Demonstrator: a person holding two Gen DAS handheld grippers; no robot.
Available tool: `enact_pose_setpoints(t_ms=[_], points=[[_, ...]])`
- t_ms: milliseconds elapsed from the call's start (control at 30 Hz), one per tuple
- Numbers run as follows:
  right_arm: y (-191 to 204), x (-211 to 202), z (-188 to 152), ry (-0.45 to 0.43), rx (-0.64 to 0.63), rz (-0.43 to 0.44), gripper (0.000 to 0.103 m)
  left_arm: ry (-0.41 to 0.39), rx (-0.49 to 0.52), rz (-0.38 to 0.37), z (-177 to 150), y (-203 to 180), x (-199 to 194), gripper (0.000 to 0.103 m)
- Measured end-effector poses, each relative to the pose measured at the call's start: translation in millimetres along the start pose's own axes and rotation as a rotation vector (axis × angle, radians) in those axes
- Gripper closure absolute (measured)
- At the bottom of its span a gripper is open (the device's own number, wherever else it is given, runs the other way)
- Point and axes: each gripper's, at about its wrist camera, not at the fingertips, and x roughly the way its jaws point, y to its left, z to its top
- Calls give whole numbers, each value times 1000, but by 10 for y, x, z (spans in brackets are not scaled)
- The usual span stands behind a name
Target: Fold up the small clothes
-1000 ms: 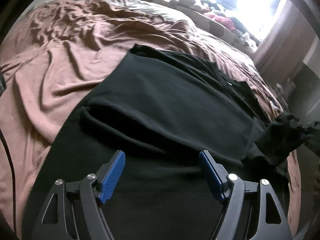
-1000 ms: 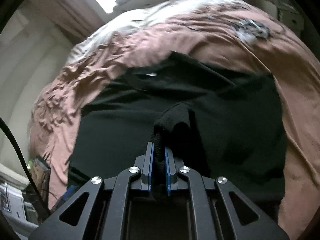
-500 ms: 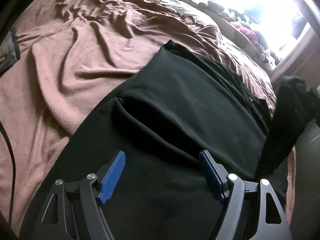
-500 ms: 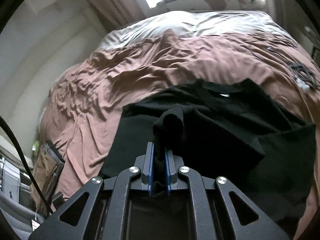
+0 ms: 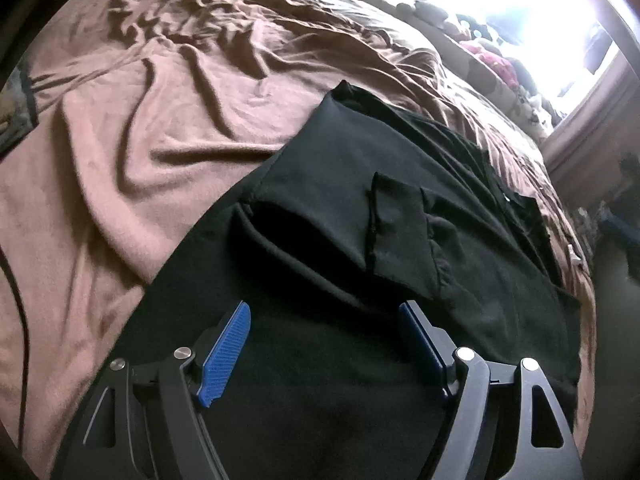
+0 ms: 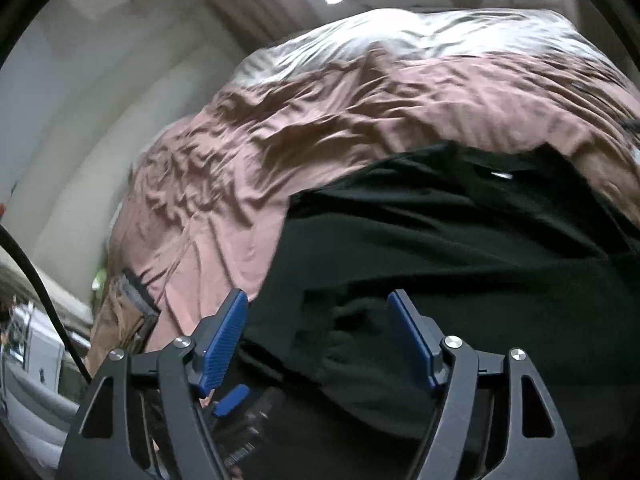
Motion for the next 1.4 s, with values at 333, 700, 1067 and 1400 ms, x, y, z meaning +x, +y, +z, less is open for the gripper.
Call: enact_pose_setpoints(t_ms=[333, 700, 1067, 1400], points=[[-1079, -909, -400, -105, 123, -156, 32, -4, -20, 19, 405, 69, -82, 25], [-1882, -1771, -1059, -195, 236, -300, 32, 76, 237, 26, 707, -427, 271, 25], [-2178, -1758, -1566, -70, 263, -420, 32, 157, 404, 37, 776, -824, 734, 25], [-2119, -1369, -1644, 32, 122, -432, 35, 211, 458, -4, 737, -967, 962, 86]])
